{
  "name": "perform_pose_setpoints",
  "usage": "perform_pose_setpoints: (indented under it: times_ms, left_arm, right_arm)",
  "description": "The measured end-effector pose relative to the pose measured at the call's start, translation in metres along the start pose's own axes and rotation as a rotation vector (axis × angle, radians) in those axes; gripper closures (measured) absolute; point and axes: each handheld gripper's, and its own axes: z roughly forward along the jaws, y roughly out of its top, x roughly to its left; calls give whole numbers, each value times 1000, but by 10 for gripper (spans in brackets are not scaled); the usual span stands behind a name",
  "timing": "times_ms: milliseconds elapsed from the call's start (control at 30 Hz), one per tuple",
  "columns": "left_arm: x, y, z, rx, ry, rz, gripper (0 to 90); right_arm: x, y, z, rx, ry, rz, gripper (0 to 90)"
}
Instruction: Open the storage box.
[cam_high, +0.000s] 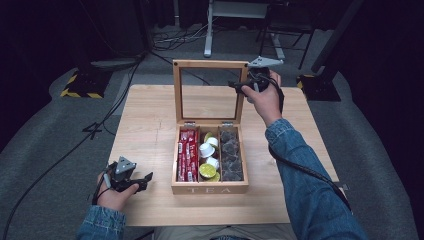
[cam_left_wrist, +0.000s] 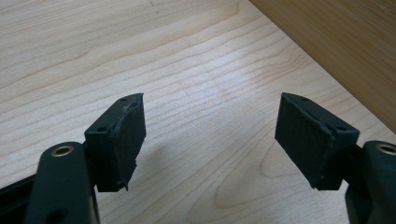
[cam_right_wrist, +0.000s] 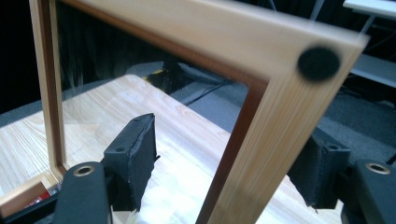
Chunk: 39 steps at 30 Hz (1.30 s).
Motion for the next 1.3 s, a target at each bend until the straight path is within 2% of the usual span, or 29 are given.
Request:
perform_pose_setpoints:
  times_ms: [333,633,733,867,967,1000,1133,1200,1300]
  left_arm:
    - [-1,-1,5,29,-4,11,238]
    - [-1,-2,9,43,-4,15,233]
    - [-1,-2,10,44,-5,15,230]
    - [1,-2,9,49,-1,8,225]
    - [2,-3,8,51,5,18,221]
    - [3,-4,8,54,11,32,221]
    - [5,-5,7,59,8,38,199]
    - [5,-5,7,59,10,38,198]
    - [5,-4,8,61,6,43,185]
  right_arm:
    - [-5,-22,10,38,5,24,300]
    - [-6,-27,11,63,7,17,327]
    - [-8,-30,9,68,-3,29,305]
    - [-13,-31,-3,45,9,39,283]
    - [-16,-31,-13,32,26,53,276]
    - [-16,-31,-13,32,26,53,276]
    - [-15,-31,-36,54,63,32,277]
    - [-15,-31,-39,54,67,31,279]
    - [-9,-32,-59,58,110,23,300]
